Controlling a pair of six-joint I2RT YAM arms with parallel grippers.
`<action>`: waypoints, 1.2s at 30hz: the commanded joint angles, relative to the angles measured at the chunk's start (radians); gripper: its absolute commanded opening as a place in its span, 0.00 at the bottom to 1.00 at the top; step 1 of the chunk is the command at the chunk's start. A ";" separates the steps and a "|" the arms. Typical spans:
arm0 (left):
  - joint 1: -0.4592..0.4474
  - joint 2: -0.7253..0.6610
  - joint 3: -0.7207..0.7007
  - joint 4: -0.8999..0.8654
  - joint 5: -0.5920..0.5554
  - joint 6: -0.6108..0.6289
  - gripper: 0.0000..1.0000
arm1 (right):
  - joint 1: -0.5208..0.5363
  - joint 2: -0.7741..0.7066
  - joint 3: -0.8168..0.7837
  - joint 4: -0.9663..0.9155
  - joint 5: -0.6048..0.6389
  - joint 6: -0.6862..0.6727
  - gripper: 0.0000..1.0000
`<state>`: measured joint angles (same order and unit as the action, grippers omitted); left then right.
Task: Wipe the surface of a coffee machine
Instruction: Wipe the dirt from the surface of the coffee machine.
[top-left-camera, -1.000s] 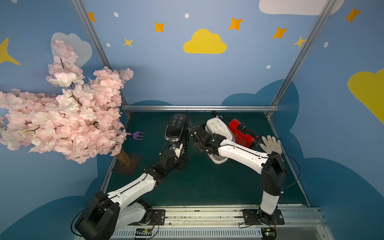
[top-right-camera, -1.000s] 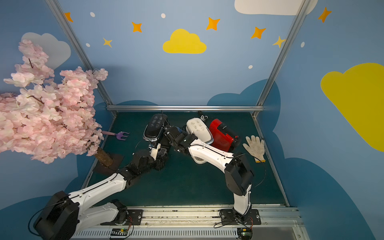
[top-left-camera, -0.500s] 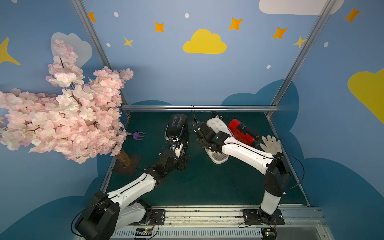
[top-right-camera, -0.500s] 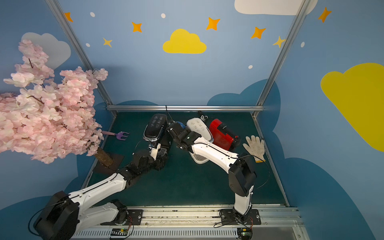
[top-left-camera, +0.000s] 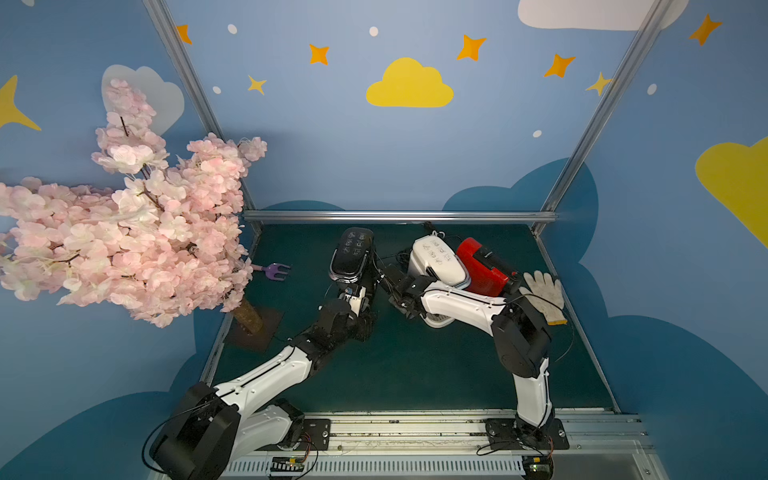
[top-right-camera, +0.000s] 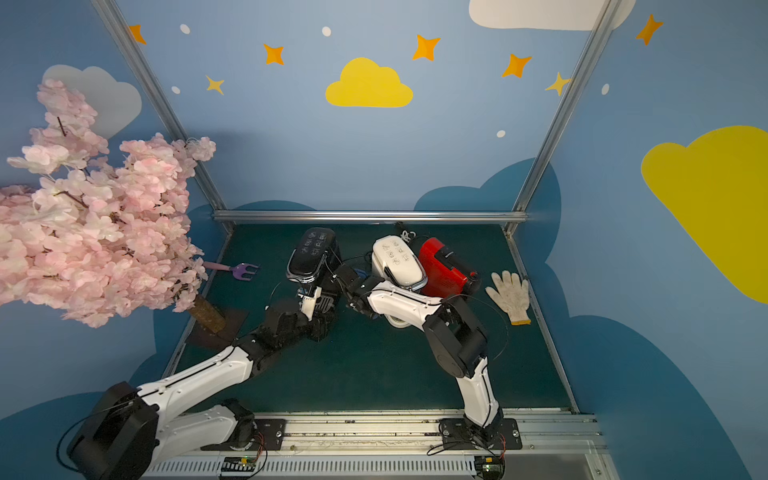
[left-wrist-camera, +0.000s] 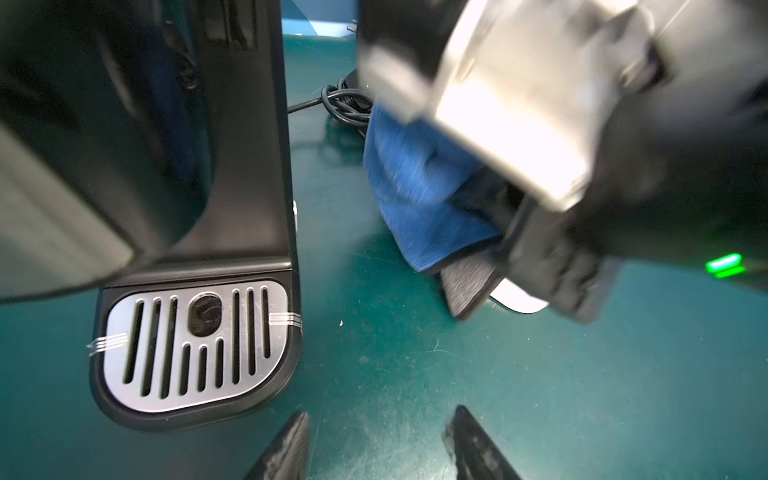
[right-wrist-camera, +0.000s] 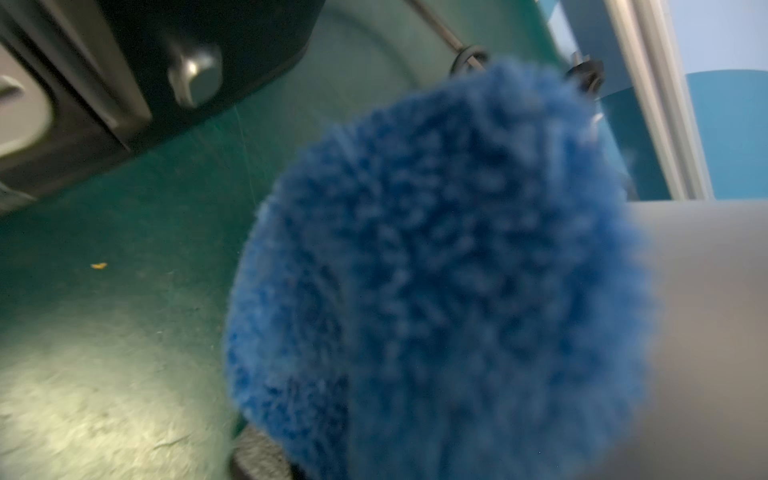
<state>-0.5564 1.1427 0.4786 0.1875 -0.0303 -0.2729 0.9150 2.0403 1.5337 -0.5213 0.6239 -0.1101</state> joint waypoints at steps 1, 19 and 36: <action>0.004 0.009 -0.006 0.004 0.009 0.005 0.56 | -0.019 0.027 0.037 -0.024 0.029 0.006 0.00; 0.004 0.033 0.000 0.010 0.019 0.005 0.56 | -0.017 -0.271 0.057 0.029 0.016 0.000 0.00; 0.004 0.032 0.001 0.013 0.024 0.004 0.56 | -0.109 -0.601 -0.151 0.058 0.010 0.095 0.00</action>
<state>-0.5564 1.1709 0.4786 0.1883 -0.0196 -0.2729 0.8474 1.5192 1.4258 -0.4606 0.6483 -0.0765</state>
